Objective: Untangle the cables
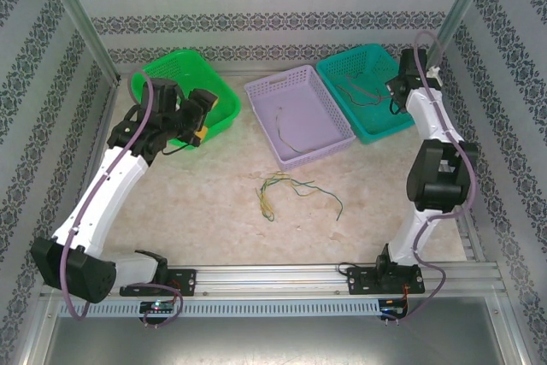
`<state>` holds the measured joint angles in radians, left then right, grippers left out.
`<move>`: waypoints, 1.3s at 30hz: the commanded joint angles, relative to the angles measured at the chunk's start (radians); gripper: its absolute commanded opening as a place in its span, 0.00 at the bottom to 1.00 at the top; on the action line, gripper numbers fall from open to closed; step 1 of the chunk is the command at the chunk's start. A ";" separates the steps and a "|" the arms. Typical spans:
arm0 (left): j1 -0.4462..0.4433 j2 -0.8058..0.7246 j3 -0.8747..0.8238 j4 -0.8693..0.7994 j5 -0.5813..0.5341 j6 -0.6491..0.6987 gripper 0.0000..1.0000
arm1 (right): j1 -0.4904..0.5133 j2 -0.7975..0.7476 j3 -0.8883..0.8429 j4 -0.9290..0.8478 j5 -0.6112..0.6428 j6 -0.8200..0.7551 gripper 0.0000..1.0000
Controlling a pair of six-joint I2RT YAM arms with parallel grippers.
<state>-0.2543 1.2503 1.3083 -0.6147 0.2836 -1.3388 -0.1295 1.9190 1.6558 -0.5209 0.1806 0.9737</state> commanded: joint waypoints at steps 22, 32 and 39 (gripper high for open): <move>-0.005 -0.078 -0.060 -0.073 -0.020 0.026 0.79 | -0.007 0.242 0.456 -0.380 -0.017 -0.441 0.63; -0.029 -0.030 -0.163 -0.080 0.080 0.169 0.71 | 0.074 -0.092 0.333 -0.325 -0.068 -0.487 0.53; -0.197 0.127 -0.228 -0.099 0.182 0.391 0.71 | 0.332 -0.457 -0.210 -0.298 -0.148 -0.384 0.50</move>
<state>-0.3893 1.3483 1.0885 -0.6712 0.4114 -1.0908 0.1345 1.5047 1.6241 -0.7696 0.0849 0.5346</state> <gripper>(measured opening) 0.703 0.505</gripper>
